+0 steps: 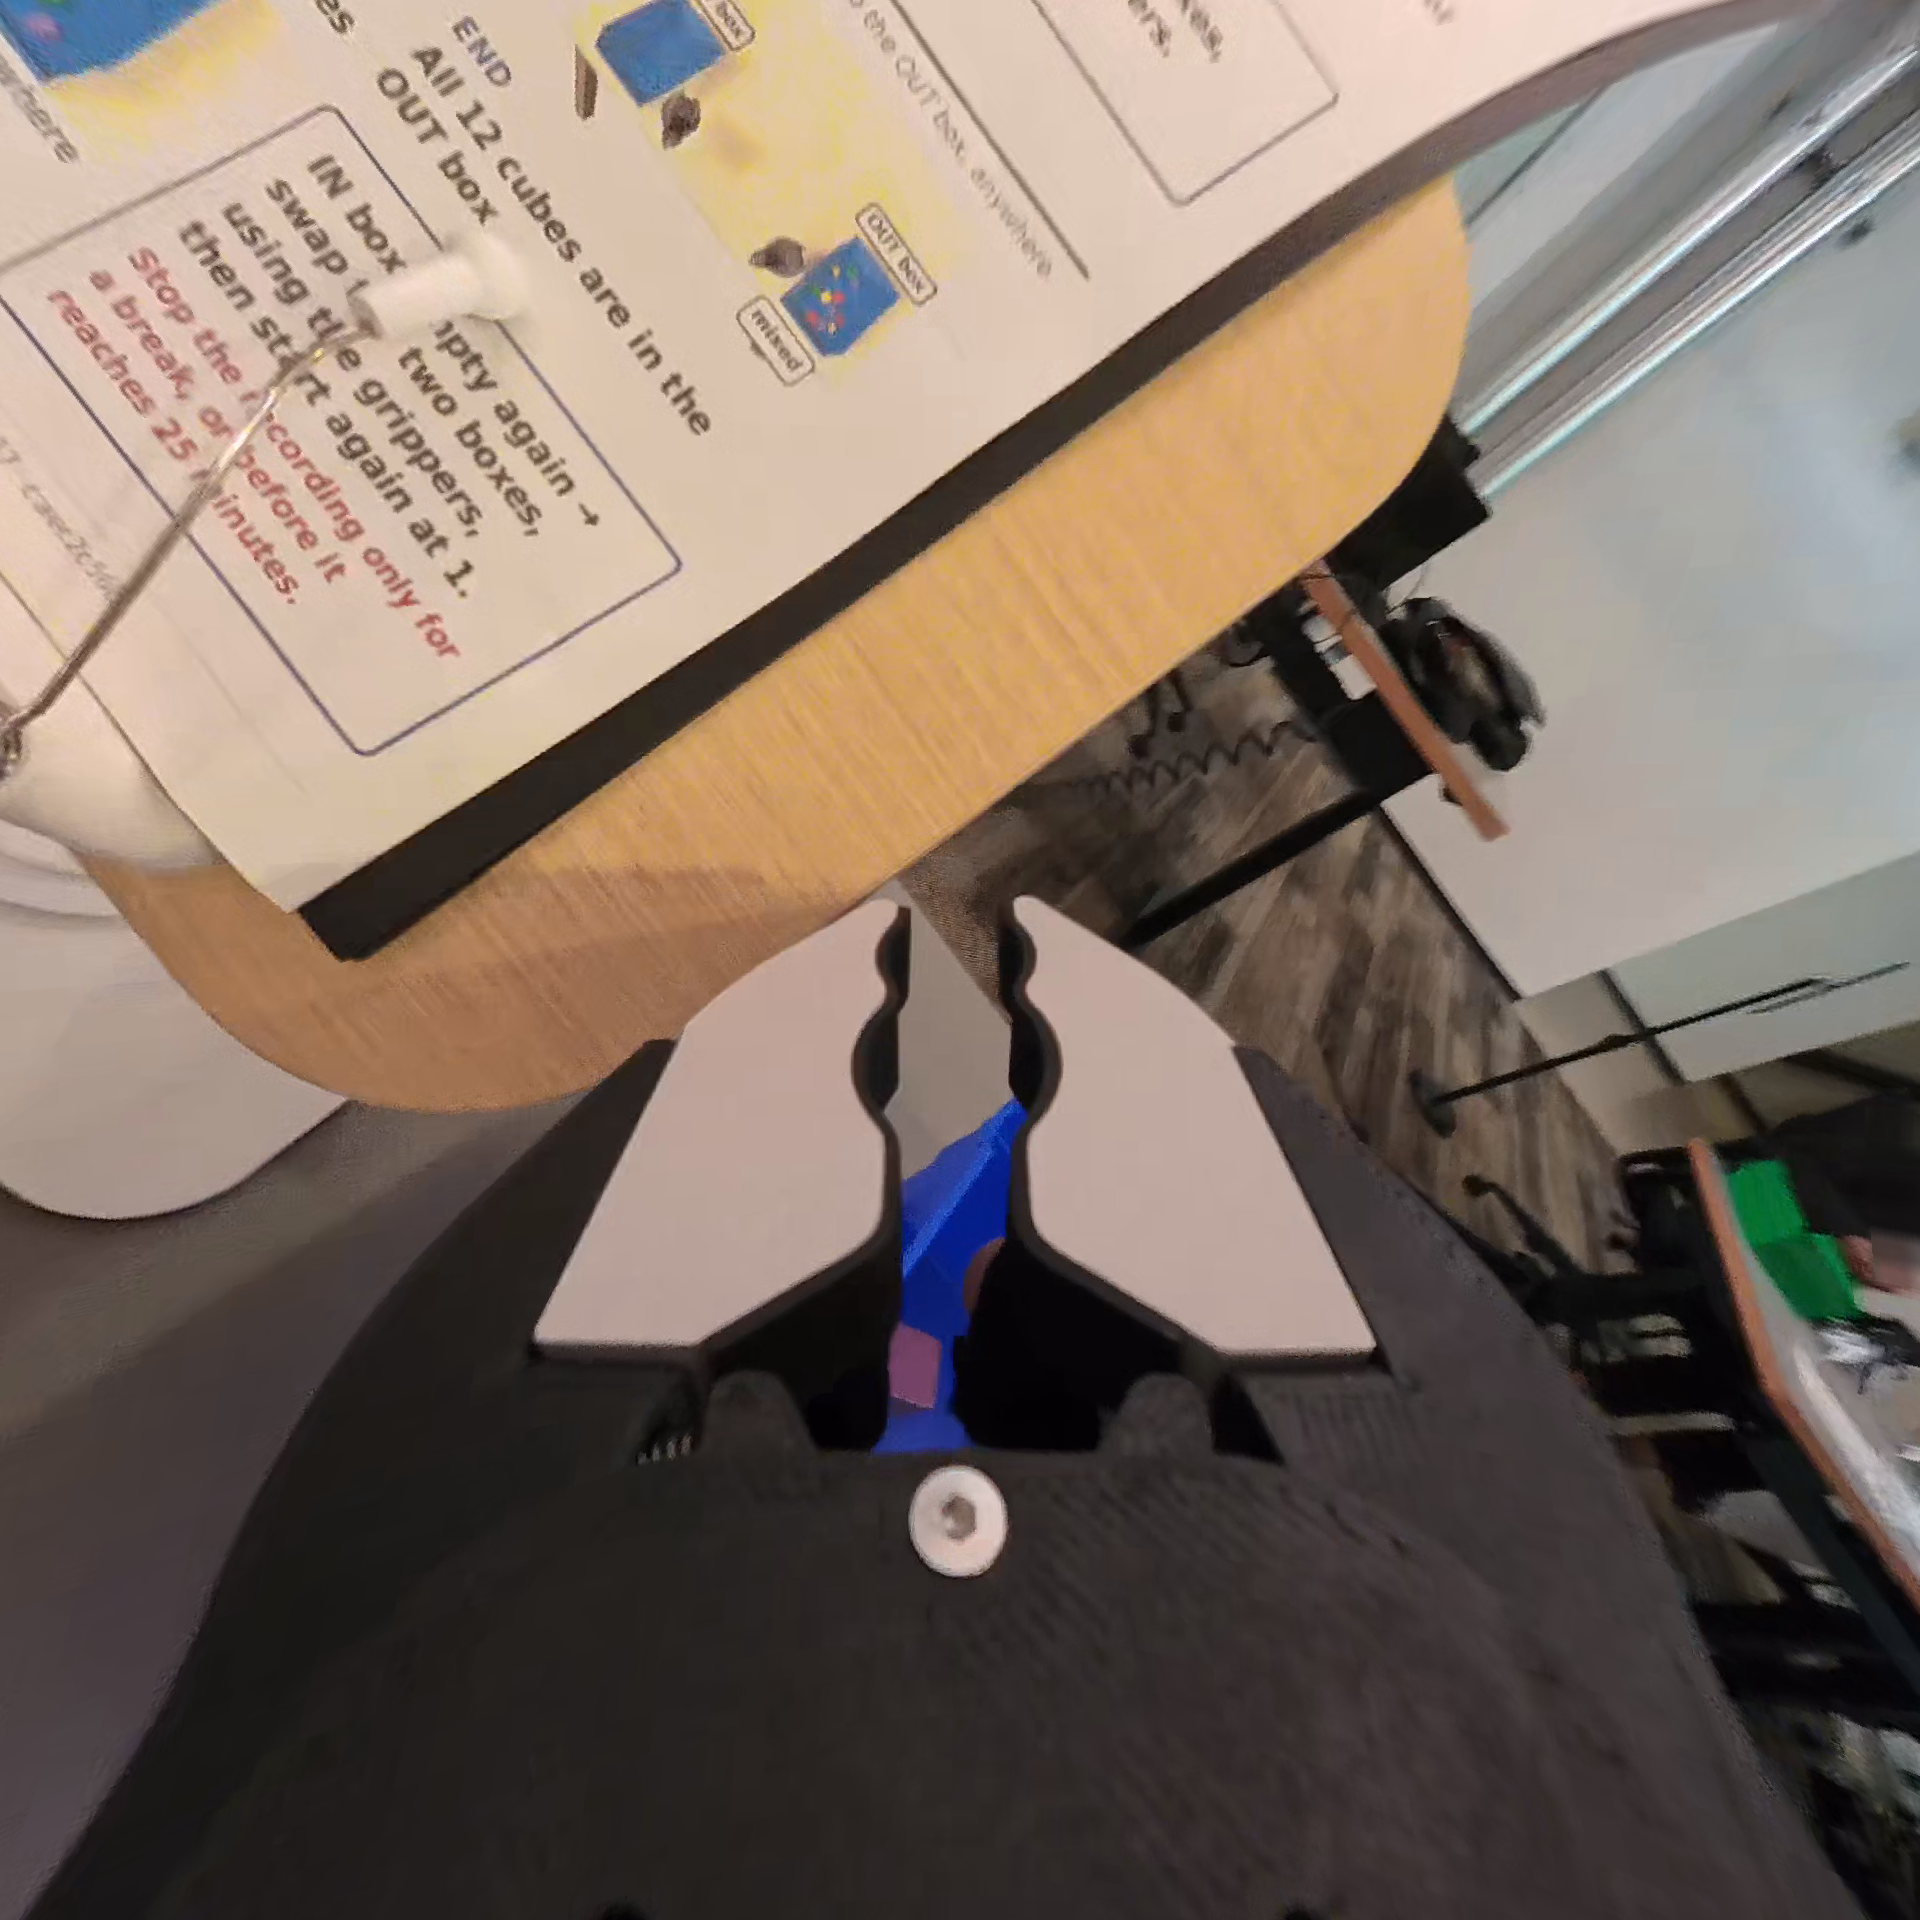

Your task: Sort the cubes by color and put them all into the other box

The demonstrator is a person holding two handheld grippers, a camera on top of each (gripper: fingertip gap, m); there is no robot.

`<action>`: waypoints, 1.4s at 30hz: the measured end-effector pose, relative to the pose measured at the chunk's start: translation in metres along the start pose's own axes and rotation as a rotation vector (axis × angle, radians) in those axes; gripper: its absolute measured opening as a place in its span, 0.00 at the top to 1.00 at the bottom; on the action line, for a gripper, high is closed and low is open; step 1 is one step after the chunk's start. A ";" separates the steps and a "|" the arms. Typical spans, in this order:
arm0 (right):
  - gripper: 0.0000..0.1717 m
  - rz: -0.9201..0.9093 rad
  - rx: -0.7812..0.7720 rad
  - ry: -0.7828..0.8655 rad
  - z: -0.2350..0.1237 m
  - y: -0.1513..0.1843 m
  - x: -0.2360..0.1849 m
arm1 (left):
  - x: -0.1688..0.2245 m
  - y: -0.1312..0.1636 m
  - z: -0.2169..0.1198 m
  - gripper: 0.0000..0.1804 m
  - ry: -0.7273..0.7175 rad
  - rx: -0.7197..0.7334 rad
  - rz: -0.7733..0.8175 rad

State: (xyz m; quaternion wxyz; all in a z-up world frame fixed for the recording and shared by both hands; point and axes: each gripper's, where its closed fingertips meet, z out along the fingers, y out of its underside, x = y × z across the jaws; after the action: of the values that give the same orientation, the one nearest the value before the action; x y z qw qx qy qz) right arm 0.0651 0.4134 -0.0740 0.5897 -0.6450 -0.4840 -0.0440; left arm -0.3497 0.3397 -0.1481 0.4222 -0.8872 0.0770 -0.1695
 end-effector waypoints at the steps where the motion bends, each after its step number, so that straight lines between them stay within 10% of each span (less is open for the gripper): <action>1: 0.91 -0.032 -0.013 0.024 -0.001 -0.001 0.001 | 0.008 -0.005 -0.003 0.83 0.020 0.019 0.016; 11: 0.87 -0.033 0.075 0.133 -0.032 -0.031 0.023 | 0.060 -0.039 -0.033 0.83 0.153 0.157 0.089; 20: 0.80 -0.061 0.408 -0.095 -0.046 -0.112 -0.063 | 0.165 -0.068 -0.061 0.83 0.450 0.315 0.219; 28: 0.74 -0.050 0.517 -0.257 -0.042 -0.137 -0.135 | 0.275 -0.052 -0.045 0.83 0.791 0.291 0.284; 42: 0.79 0.064 0.648 -0.295 -0.056 -0.156 -0.149 | 0.322 -0.032 -0.030 0.83 0.964 0.253 0.275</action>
State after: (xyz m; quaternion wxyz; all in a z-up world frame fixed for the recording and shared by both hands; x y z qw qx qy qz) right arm -0.0903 0.2572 -0.0382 0.6886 -0.4387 -0.5322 0.2239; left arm -0.0614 0.2478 -0.0299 0.4612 -0.6321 0.3577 -0.5097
